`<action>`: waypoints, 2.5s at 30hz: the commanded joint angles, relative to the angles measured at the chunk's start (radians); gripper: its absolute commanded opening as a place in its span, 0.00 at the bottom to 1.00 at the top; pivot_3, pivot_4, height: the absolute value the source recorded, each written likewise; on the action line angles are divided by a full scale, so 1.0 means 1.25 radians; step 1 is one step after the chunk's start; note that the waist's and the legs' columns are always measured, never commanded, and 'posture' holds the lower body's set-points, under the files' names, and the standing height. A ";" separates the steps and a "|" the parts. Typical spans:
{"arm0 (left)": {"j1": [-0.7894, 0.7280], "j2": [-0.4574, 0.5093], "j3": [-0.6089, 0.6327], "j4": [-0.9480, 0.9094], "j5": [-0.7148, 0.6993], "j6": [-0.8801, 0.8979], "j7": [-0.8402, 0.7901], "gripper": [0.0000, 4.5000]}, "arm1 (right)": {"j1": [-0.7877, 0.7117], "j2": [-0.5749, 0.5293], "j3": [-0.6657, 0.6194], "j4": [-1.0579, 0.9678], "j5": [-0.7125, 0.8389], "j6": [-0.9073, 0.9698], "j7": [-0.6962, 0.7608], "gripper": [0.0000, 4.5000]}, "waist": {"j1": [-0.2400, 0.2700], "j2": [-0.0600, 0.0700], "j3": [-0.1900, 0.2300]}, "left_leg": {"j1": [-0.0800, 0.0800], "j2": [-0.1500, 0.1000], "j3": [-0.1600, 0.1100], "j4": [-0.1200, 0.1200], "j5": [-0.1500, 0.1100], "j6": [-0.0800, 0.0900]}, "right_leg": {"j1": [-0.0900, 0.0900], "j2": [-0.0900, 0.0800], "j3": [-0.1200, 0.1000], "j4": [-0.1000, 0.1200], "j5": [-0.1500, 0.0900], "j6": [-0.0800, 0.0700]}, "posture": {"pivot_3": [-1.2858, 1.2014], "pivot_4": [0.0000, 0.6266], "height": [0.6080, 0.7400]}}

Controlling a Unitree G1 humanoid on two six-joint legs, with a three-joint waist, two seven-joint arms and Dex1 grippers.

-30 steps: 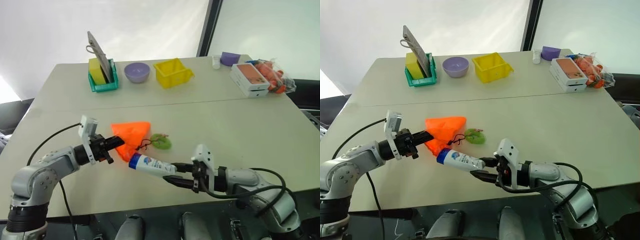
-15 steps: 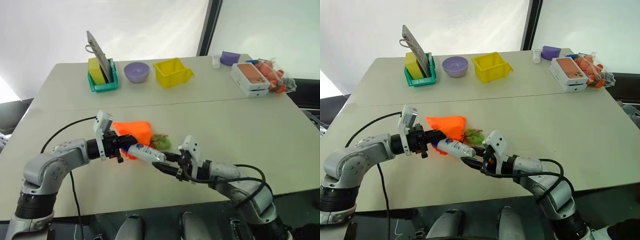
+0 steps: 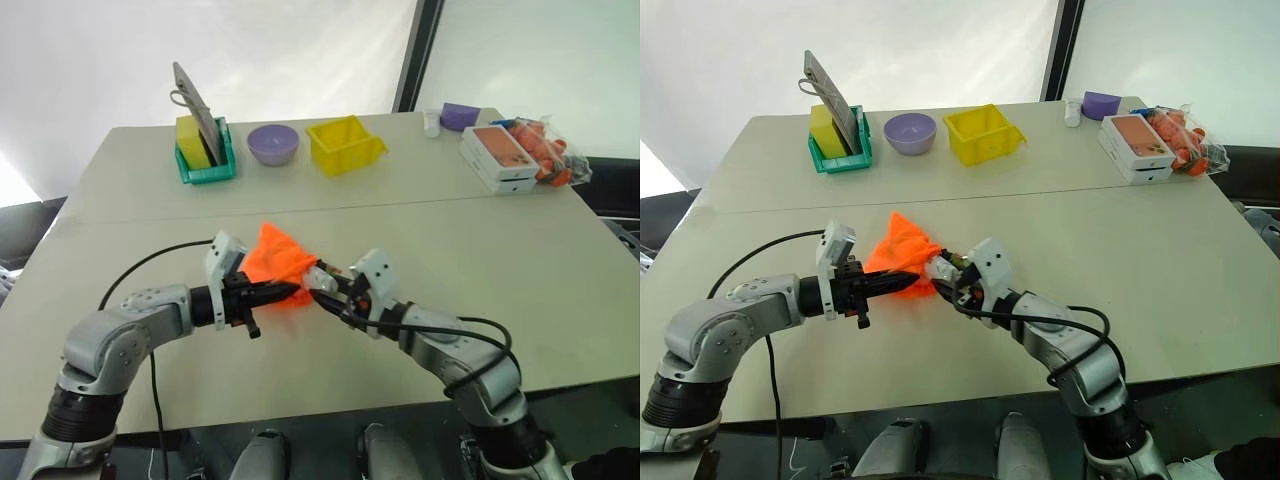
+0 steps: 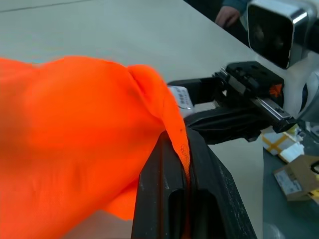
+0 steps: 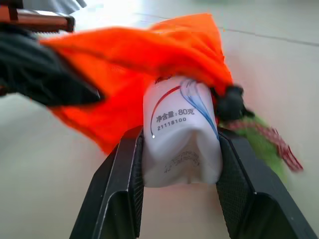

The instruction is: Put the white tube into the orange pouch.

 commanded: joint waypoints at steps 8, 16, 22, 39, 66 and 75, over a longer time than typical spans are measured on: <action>0.021 -0.017 -0.015 -0.076 0.001 -0.012 0.005 0.00 | -0.164 0.098 0.077 0.163 -0.116 -0.020 -0.050 0.38 | -0.001 0.000 0.000 | 0.000 0.000 0.000 0.000 0.000 0.000 | -0.001 0.000 0.000 0.002 0.002 -0.003 | 0.52 0.24 1.00; 0.058 0.012 0.028 -0.060 0.025 -0.040 -0.002 0.00 | -0.133 0.063 0.078 0.094 -0.104 -0.024 0.032 0.98 | -0.001 0.000 0.000 | 0.001 0.000 0.000 0.000 0.000 0.000 | -0.001 0.001 0.001 0.003 0.001 -0.002 | 0.52 0.24 1.00; 0.083 0.057 0.089 -0.013 0.050 -0.076 -0.020 0.00 | -0.028 -0.081 -0.016 -0.078 0.022 -0.032 0.207 0.98 | 0.000 0.000 0.000 | 0.000 0.000 0.000 0.000 0.000 0.000 | 0.000 0.000 0.001 0.002 0.000 0.001 | 0.52 0.24 1.00; 0.114 0.104 0.100 0.010 0.066 -0.102 -0.094 0.20 | -0.069 -0.149 0.010 0.194 -0.158 -0.230 0.203 1.00 | -0.001 0.000 0.000 | -0.001 0.000 0.000 -0.001 0.000 0.000 | -0.001 0.000 0.000 0.002 0.001 -0.002 | 0.52 0.24 1.00; 0.036 0.049 0.163 0.052 0.022 -0.125 -0.039 0.77 | 0.053 -0.206 -0.300 0.076 0.015 -0.166 0.251 0.00 | -0.001 0.000 0.000 | 0.001 0.000 0.000 0.001 0.000 0.000 | 0.001 0.000 0.000 0.002 0.000 0.000 | 0.52 0.24 1.00; -0.090 0.026 0.002 0.133 0.129 -0.191 -0.135 0.99 | 0.069 -0.235 -0.364 0.048 0.069 -0.138 0.240 0.00 | 0.002 0.000 0.000 | 0.001 0.000 0.001 0.003 0.000 0.000 | 0.002 0.000 0.000 0.002 0.000 0.000 | 0.52 0.24 1.00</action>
